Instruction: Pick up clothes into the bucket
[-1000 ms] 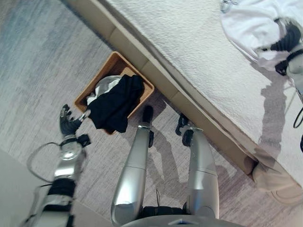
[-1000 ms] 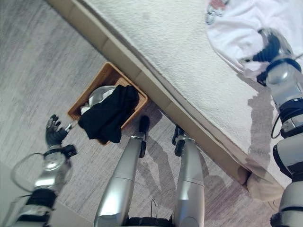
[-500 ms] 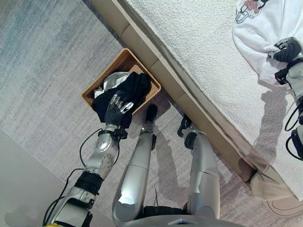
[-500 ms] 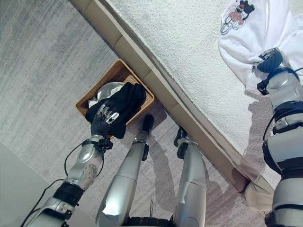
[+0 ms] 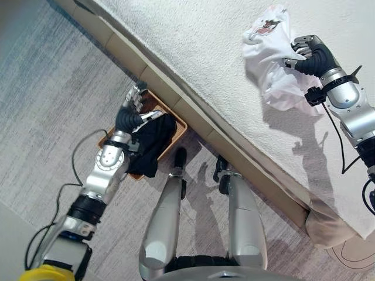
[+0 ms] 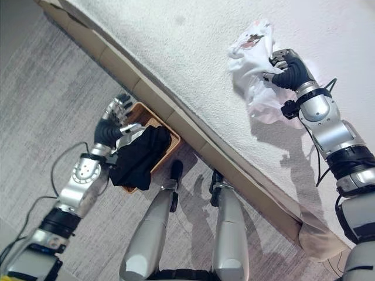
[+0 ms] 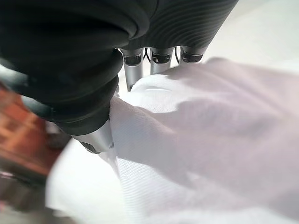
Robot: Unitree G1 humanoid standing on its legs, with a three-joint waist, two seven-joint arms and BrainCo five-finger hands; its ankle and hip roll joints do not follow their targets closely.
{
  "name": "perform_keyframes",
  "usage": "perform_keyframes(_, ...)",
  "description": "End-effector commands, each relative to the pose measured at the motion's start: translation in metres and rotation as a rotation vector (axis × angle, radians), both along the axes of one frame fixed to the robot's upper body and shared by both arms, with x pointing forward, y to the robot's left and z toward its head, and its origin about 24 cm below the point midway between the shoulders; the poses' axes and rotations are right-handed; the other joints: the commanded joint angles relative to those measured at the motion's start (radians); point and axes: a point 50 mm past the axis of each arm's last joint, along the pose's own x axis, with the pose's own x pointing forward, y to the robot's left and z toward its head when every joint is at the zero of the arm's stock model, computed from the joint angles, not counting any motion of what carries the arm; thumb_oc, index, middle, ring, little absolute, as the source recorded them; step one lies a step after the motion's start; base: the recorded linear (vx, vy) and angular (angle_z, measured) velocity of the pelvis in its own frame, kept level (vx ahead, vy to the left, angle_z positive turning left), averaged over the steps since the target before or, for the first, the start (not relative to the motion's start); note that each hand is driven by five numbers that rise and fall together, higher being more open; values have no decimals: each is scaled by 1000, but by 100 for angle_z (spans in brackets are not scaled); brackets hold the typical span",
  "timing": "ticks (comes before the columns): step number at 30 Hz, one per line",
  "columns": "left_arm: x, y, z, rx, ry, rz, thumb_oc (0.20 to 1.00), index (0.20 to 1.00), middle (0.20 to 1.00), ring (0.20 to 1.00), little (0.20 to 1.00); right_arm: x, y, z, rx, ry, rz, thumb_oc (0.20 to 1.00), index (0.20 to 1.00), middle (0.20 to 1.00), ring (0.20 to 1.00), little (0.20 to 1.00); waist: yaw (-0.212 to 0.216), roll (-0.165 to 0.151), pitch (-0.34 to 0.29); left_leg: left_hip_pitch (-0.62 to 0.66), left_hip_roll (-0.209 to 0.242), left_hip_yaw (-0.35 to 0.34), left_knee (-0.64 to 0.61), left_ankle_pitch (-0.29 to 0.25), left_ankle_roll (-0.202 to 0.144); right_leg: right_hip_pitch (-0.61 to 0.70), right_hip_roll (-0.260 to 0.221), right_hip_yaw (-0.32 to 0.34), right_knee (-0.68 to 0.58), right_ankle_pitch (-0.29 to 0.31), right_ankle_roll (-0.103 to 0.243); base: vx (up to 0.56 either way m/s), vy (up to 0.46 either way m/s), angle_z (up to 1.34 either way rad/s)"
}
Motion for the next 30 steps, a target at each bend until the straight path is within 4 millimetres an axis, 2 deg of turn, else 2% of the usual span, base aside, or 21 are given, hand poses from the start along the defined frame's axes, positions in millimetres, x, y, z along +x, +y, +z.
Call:
perform_keyframes(1, -5, -17, 21, 109, -133, -83, 1000, 1000, 1000, 1000, 1000, -22, 15, 46, 68, -169, 189, 200, 200, 200, 200, 200, -24, -35, -21, 53, 57, 3, 1, -35, -38, 108, -15, 61, -90, 36, 79, 78, 3, -21)
perform_keyframes(2, -3, -20, 28, 186, -156, -92, 1000, 1000, 1000, 1000, 1000, -27, 22, 45, 88, -154, 254, 200, 200, 200, 200, 200, -32, -41, -47, 95, 63, 9, -14, -38, -40, 152, -9, 61, -114, 38, 82, 56, -2, -20)
perform_keyframes(3, -3, -20, 28, 186, -156, -93, 1000, 1000, 1000, 1000, 1000, -27, 21, 45, 89, -154, 254, 200, 200, 200, 200, 200, -31, -41, -46, 97, 63, 9, -15, -38, -40, 154, -9, 61, -115, 39, 82, 128, -3, -23)
perform_keyframes(4, -1, -24, 34, 280, -180, -108, 1000, 1000, 1000, 1000, 1000, -35, 38, 47, 74, -137, 364, 200, 200, 200, 200, 200, -43, -48, -82, 141, 69, 14, -34, -42, -43, 200, -1, 62, -145, 45, 85, 108, 1, -14)
perform_keyframes(11, -5, -42, 44, 369, -251, -166, 1000, 1000, 1000, 1000, 1000, -46, 62, 37, 44, -16, 540, 200, 200, 200, 200, 200, -52, -53, -166, 252, 84, 30, -108, -36, -49, 299, 15, 61, -206, 58, 91, 82, -6, -11)
perform_keyframes(12, -6, -50, 44, 352, -256, -191, 1000, 1000, 1000, 1000, 1000, -49, 69, 30, 48, 22, 585, 200, 200, 200, 200, 200, -57, -48, -197, 278, 86, 33, -135, -31, -50, 321, 20, 57, -223, 59, 94, 52, 0, -10)
perform_keyframes(17, -5, -67, 40, 297, -239, -264, 1000, 1000, 1000, 1000, 1000, -54, 81, 20, 71, 65, 663, 200, 200, 200, 200, 200, -63, -37, -246, 338, 91, 38, -188, -21, -52, 372, 28, 45, -258, 58, 96, 73, -4, -4)
perform_keyframes(19, -6, -83, 36, 271, -215, -339, 1000, 1000, 1000, 1000, 1000, -57, 92, 14, 72, 87, 715, 200, 200, 200, 200, 200, -69, -33, -281, 371, 95, 44, -209, -22, -51, 407, 33, 42, -281, 58, 97, 87, 0, 2)
perform_keyframes(21, -9, -90, 36, 246, -205, -392, 1000, 1000, 1000, 1000, 1000, -60, 96, 14, 75, 78, 736, 200, 200, 200, 200, 200, -71, -30, -292, 382, 96, 47, -213, -23, -51, 417, 34, 41, -287, 58, 98, 71, -6, 1)
perform_keyframes(25, -15, -120, 30, 126, -77, -631, 1000, 1000, 1000, 1000, 1000, -64, 108, 8, 119, 84, 792, 200, 200, 200, 200, 200, -81, -23, -335, 424, 102, 53, -230, -29, -49, 464, 39, 40, -318, 58, 98, 81, -8, -5)
perform_keyframes(26, -15, -120, 30, 126, -77, -632, 1000, 1000, 1000, 1000, 1000, -64, 107, 8, 120, 83, 792, 200, 200, 200, 200, 200, -81, -23, -334, 426, 102, 53, -230, -29, -49, 465, 39, 39, -319, 58, 97, 84, -3, -5)
perform_keyframes(30, -24, -145, 11, 40, 71, -779, 1000, 1000, 1000, 1000, 1000, -70, 114, 6, 170, 63, 827, 200, 200, 200, 200, 200, -90, -18, -362, 455, 106, 57, -238, -37, -49, 497, 40, 36, -331, 52, 97, 67, -7, -4)
